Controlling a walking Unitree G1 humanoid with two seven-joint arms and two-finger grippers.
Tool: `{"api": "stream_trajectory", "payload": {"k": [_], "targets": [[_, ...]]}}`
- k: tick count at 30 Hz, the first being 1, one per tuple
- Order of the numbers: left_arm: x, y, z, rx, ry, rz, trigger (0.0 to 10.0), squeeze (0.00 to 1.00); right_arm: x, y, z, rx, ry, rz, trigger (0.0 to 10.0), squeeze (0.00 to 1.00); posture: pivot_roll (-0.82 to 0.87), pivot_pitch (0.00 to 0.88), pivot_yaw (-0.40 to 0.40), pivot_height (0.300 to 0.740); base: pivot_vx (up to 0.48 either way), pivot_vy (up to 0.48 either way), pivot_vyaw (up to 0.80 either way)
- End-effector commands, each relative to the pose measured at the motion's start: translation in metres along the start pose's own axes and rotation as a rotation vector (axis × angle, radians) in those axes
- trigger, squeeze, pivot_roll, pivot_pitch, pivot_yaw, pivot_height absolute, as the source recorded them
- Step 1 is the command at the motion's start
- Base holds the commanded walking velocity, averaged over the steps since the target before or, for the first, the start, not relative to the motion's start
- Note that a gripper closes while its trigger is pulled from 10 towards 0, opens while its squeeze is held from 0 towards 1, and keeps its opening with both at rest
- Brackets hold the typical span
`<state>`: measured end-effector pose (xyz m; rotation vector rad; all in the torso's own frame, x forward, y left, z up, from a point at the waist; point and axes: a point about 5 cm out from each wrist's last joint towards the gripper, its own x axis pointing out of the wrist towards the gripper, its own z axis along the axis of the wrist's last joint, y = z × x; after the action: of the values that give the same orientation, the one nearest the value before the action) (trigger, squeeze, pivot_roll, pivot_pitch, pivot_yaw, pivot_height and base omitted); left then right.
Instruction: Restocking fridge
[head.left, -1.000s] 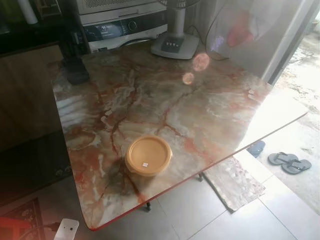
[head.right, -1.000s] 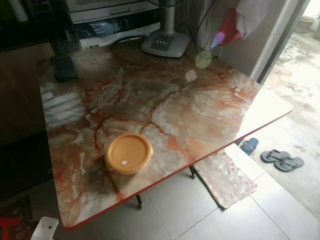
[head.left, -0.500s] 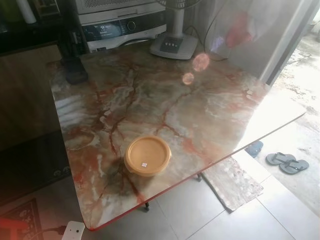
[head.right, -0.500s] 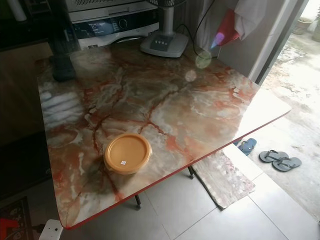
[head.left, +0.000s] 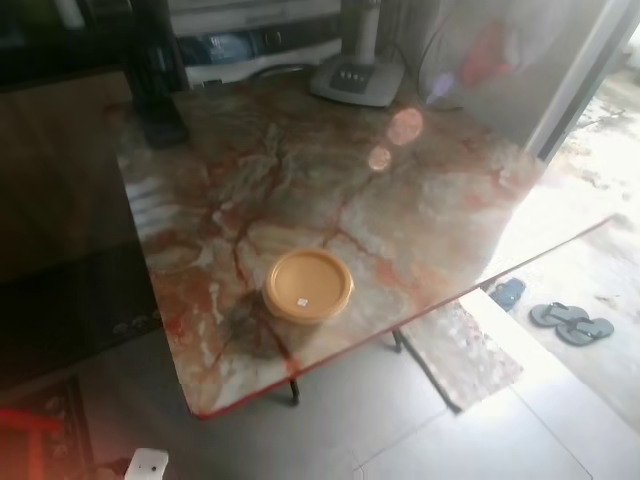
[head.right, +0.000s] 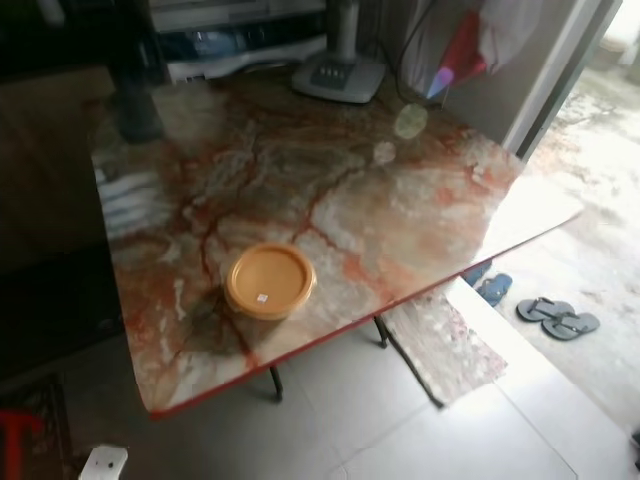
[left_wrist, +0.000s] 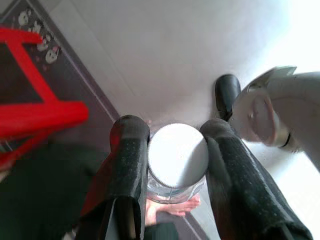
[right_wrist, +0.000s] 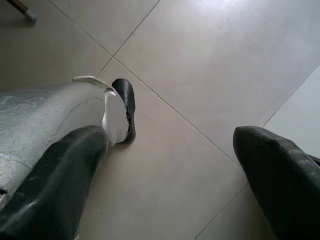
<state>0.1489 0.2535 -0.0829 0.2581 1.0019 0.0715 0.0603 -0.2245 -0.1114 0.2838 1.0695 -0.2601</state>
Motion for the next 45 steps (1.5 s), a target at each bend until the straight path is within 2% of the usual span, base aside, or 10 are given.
{"api": "stream_trajectory", "payload": {"k": [1,18,23,31,45], "targets": [[-0.002,0.002,-0.012,0.016,0.042,0.008,10.0,0.0,-0.002,-0.003,-0.006,0.012,0.013,-0.009,10.0,0.0,0.2,0.073,-0.035,0.74,-0.352,0.0,0.0],[-0.002,-0.003,-0.012,0.037,0.053,-0.001,10.0,0.0,-0.002,-0.004,-0.005,0.029,0.002,-0.016,10.0,0.0,0.19,0.065,-0.039,0.74,-0.339,0.0,0.0],[-0.001,-0.005,-0.012,0.062,0.065,-0.006,10.0,0.0,-0.002,-0.004,-0.004,0.035,-0.003,-0.018,10.0,0.0,0.19,0.063,-0.04,0.74,0.0,0.0,0.0],[-0.001,-0.009,-0.011,0.044,0.057,-0.018,10.0,0.0,-0.003,-0.004,-0.006,0.046,0.004,-0.025,10.0,0.0,0.19,0.065,-0.043,0.74,0.0,0.0,0.0],[-0.001,-0.009,-0.011,0.048,0.058,-0.02,10.0,0.0,-0.003,-0.004,-0.007,0.035,0.015,-0.017,10.0,0.0,0.19,0.065,-0.044,0.74,0.0,0.0,-0.8]]}}
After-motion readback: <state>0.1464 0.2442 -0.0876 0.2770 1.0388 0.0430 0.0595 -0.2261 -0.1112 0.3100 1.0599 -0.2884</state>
